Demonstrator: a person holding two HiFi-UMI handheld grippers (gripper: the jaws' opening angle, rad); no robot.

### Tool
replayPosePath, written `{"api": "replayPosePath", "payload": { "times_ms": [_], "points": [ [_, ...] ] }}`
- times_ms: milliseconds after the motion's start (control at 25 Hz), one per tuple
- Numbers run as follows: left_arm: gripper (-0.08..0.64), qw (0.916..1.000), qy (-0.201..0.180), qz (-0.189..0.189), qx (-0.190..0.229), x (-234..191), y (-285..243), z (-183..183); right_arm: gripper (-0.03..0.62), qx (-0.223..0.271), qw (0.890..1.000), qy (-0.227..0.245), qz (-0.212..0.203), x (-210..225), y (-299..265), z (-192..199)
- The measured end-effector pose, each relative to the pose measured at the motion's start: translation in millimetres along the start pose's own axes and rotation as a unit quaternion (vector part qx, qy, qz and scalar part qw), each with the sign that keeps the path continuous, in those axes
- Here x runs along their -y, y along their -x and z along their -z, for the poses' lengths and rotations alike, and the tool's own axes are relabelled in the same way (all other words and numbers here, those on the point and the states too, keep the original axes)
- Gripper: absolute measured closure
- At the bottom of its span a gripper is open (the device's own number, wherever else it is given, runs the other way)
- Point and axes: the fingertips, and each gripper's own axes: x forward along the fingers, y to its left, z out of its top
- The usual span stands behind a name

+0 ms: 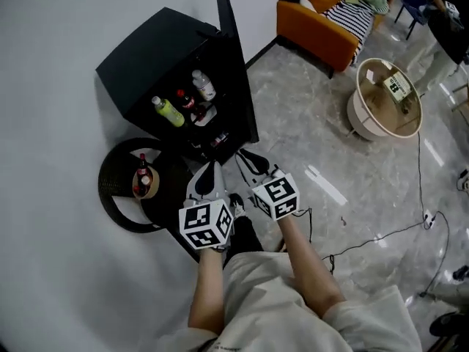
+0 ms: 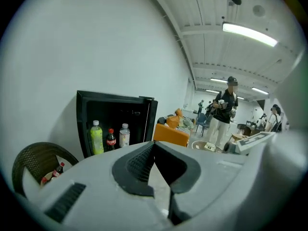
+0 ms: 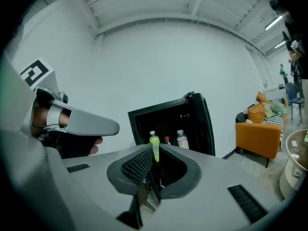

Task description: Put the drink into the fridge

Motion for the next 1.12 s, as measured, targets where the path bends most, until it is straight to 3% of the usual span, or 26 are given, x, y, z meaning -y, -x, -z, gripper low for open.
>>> {"api": "replayPosePath", "payload": {
  "times_ms": [160, 320, 520, 720, 880, 1120],
  "points": [
    [0.551, 0.9993, -0.004, -0.033, 0.015, 26.8, 28.1, -2.3, 0.557, -0.033, 0.998, 0.014, -0.056, -22.5, 17.9, -1.0],
    [0.551, 0.9985, -0.001, -0.049, 0.023, 42.8, 49.7, -2.2, 0.577, -0.035, 0.997, 0.036, -0.054, -48.6, 41.0, -10.9],
    [0.551, 0.9965, -0.067, -0.049, 0.004, 48.0, 69.6, 9.0, 0.584, -0.032, 0.993, 0.105, -0.046, -63.1, 79.5, -12.9],
    [0.551, 0.9956, -0.017, -0.09, 0.023, 17.6, 97.9, 3.7, 0.585, -0.028, 0.996, 0.08, -0.034, -52.0, 83.3, -19.0],
    [0.551, 0.9966, 0.031, -0.075, 0.013, 10.7, 120.8, 16.4, 0.586, -0.032, 0.997, 0.064, -0.039, -63.0, 94.7, -17.3],
    [0.551, 0.996, 0.038, -0.078, 0.022, 12.7, 143.5, 26.9, 0.586, -0.036, 0.996, 0.069, -0.032, -66.4, 130.3, 1.7]
  ]
}}
